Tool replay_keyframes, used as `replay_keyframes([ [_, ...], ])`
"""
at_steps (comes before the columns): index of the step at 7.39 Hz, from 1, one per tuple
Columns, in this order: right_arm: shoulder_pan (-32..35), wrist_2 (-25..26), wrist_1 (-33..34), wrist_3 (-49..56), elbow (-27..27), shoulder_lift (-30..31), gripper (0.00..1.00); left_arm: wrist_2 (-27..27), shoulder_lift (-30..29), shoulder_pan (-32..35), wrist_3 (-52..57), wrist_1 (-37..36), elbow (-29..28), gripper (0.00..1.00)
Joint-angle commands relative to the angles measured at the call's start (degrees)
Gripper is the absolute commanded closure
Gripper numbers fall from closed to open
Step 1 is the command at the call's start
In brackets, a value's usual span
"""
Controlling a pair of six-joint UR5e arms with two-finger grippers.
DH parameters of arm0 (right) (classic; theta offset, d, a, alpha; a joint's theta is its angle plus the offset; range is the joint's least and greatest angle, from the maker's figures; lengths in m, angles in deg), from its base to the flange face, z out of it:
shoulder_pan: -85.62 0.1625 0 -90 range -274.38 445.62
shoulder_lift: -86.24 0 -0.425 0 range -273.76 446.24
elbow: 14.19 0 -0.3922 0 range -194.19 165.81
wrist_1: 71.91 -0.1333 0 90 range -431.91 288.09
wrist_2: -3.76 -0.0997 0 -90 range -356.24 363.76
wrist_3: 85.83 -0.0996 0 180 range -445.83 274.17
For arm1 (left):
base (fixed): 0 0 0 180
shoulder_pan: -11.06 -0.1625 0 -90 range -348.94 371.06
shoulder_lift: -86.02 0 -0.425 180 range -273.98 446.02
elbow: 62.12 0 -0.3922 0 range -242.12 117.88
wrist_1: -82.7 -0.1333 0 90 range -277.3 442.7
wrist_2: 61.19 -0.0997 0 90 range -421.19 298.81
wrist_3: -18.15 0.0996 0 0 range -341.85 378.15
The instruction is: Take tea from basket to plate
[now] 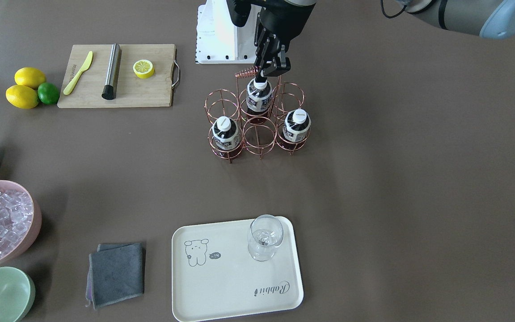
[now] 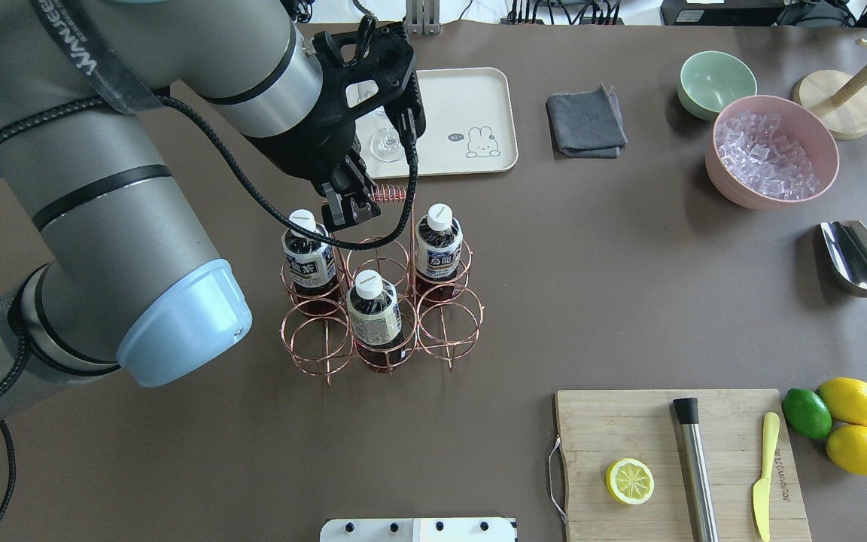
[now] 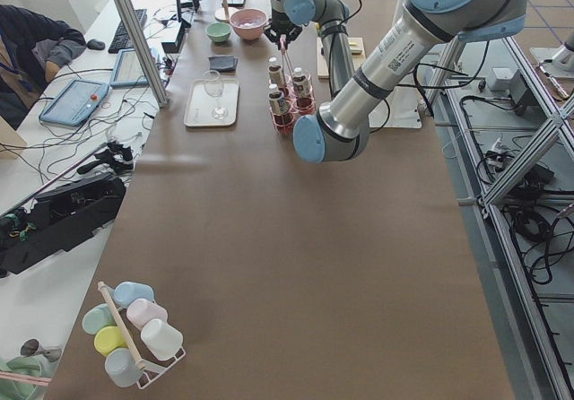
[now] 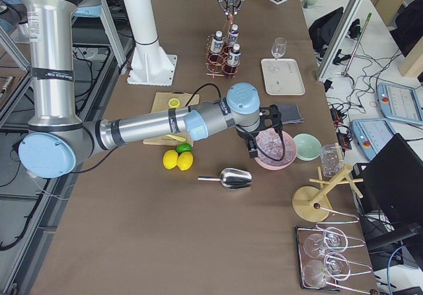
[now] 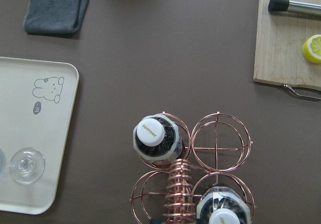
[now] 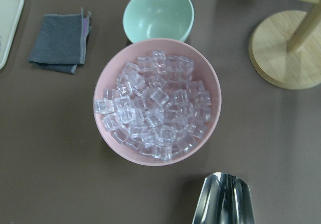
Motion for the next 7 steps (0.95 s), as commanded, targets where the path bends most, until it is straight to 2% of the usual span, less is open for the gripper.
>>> replay_keyframes([
  [1,-4.8,0.5,-12.2,-0.6,1.6,-6.4,0.0,-0.2,0.2,-0.3,0.0,0.0,0.0,1.0],
  [3,-10.6,0.6,-18.7,-0.6,1.9,-10.7,0.0,-0.2,0.3,-0.3,0.0,0.0,0.0,1.0],
  [4,-13.5,2.3,-23.3,-1.0,2.2,-12.7,0.0,-0.2,0.4,-0.3,0.0,0.0,0.1,1.0],
  [5,-16.0,4.8,-30.7,-8.3,2.1,-13.2,0.0,-0.2,0.4,-0.3,0.0,0.0,0.1,1.0],
  [7,-24.4,15.5,-49.1,-25.5,2.4,-13.2,0.0,-0.2,0.5,-0.3,0.0,0.0,0.1,1.0],
])
